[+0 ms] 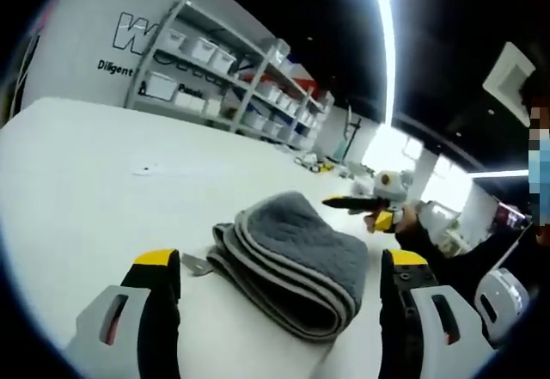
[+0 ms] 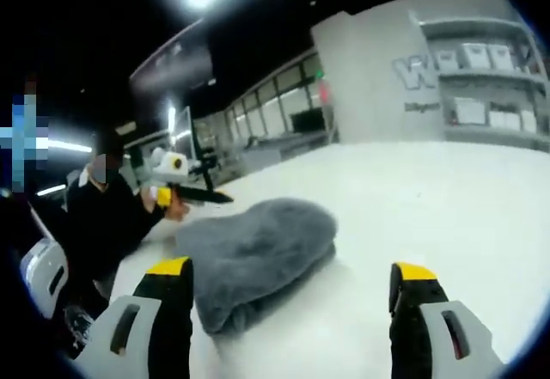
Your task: Open the folded towel by lifting each exposed corner and separating the folded layers until the towel lies flat within the target outline without major curled edges
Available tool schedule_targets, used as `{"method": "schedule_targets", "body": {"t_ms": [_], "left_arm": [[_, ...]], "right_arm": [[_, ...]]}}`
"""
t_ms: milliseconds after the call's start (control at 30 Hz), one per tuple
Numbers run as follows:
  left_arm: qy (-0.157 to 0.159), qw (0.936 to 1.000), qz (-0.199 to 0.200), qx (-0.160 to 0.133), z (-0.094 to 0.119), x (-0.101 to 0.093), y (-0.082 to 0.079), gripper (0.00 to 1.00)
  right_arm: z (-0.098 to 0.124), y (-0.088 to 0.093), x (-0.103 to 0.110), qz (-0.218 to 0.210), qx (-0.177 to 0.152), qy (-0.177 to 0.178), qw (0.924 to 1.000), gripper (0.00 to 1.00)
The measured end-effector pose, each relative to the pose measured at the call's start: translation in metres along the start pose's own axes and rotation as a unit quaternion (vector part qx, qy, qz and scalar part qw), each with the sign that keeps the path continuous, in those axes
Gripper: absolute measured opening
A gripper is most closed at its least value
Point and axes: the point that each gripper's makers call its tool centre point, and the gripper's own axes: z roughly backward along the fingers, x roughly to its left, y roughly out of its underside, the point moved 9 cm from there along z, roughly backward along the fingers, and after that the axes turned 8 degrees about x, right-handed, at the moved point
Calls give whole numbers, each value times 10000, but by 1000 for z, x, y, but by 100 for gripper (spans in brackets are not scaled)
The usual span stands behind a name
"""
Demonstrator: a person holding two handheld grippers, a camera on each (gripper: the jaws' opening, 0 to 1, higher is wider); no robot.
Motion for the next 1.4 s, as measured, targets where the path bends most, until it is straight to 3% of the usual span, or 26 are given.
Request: {"method": "schedule_targets", "body": {"t_ms": [267, 467, 567, 767, 933, 1200, 1400], "left_arm": [[43, 9999, -87, 128, -1, -3, -10, 95], [272, 9994, -218, 47, -7, -3, -14, 99], [273, 9993, -234, 109, -11, 1, -15, 99], [203, 9995, -154, 198, -12, 10, -19, 99], [302, 9987, -188, 360, -14, 9, -19, 99], [346, 9981, -269, 439, -18, 13, -24, 98], [388, 9973, -270, 566, -24, 15, -23, 94]], "right_arm": [[11, -10, 3, -54, -67, -71, 9999, 91], [10, -10, 7, -27, 126, -191, 9997, 90], [10, -15, 3, -116, 128, -144, 9997, 96], [10, -26, 0, -114, 213, -269, 9993, 97], [14, -32, -10, -149, 144, -257, 9995, 94], [13, -32, -13, -35, 442, -321, 9985, 92], [8, -39, -13, 15, 443, -376, 9983, 91]]}}
